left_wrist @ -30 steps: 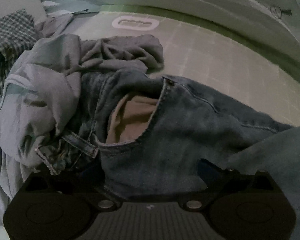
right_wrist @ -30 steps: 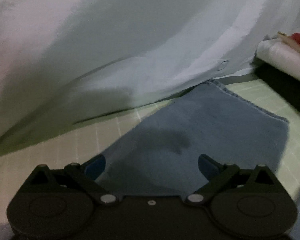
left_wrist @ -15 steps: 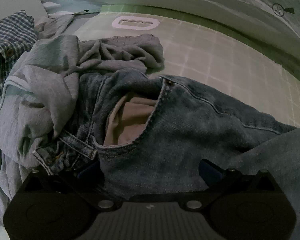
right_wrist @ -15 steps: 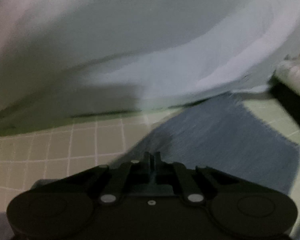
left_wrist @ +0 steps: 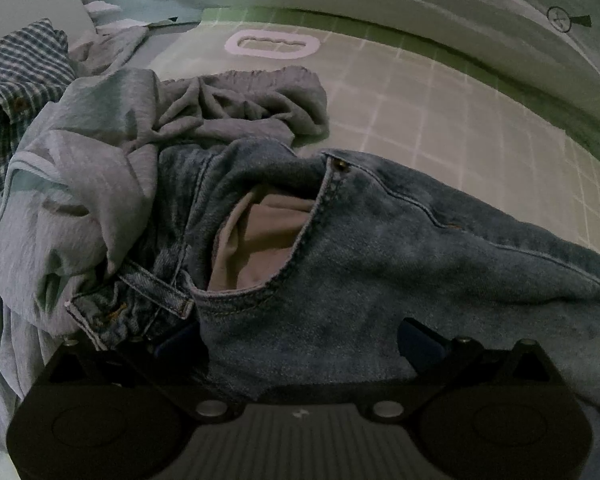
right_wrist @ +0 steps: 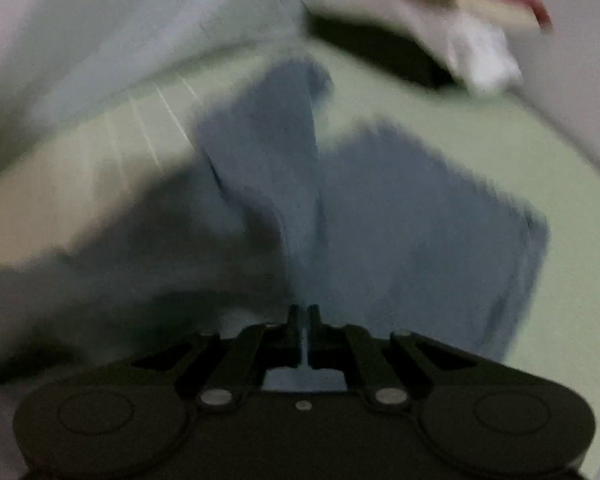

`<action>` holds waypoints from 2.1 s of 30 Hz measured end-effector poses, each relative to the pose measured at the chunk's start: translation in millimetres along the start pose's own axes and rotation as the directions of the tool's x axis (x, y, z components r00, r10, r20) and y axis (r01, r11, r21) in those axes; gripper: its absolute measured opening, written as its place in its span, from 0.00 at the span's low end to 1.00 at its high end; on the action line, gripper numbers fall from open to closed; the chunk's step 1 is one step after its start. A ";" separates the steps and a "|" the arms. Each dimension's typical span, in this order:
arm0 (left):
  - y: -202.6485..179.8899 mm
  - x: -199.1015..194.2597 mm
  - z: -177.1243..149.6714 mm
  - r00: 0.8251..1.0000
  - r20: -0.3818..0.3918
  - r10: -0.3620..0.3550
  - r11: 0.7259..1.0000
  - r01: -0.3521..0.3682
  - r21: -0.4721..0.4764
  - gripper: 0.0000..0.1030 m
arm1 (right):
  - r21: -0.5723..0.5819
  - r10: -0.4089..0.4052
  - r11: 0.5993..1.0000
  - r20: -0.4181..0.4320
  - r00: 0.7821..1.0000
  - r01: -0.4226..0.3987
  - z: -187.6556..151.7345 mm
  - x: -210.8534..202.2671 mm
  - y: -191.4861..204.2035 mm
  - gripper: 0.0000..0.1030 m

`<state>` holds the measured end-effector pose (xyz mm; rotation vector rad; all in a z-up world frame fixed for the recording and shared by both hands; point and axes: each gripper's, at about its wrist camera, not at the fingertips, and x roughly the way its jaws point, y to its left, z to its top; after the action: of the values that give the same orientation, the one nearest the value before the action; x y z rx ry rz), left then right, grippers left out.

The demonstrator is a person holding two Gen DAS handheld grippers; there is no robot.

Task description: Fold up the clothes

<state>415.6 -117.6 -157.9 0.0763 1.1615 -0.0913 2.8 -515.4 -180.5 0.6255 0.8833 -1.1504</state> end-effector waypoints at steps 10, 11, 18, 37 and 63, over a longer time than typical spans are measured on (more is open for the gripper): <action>0.2 -0.5 1.1 1.000 -0.012 0.006 1.000 -0.006 -0.015 1.00 | -0.133 0.006 0.991 0.210 0.978 0.023 56.1 -7.8 35.9 0.70; 0.2 0.0 1.5 1.000 -0.013 0.007 1.000 -0.007 -0.017 1.00 | -0.150 0.005 0.988 0.197 0.980 0.025 62.7 -0.6 39.2 0.73; 0.8 0.4 4.1 1.000 -0.029 0.010 1.000 -0.010 -0.021 1.00 | -0.299 -0.032 0.951 0.167 0.986 0.081 89.9 39.7 61.5 0.81; 2.2 1.5 7.0 0.999 -0.045 0.008 1.000 -0.009 -0.017 1.00 | -0.171 0.050 0.985 0.166 0.985 -0.022 129.9 56.2 42.8 0.09; 4.1 -5.1 -3.1 1.000 -0.008 0.004 1.000 -0.004 -0.013 1.00 | 0.257 0.062 0.959 0.223 0.973 -0.120 89.3 27.2 -29.5 0.46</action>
<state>411.2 -113.1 -154.4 0.0675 1.1695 -0.0800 2.7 -610.2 -156.2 0.7410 0.5129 -1.2379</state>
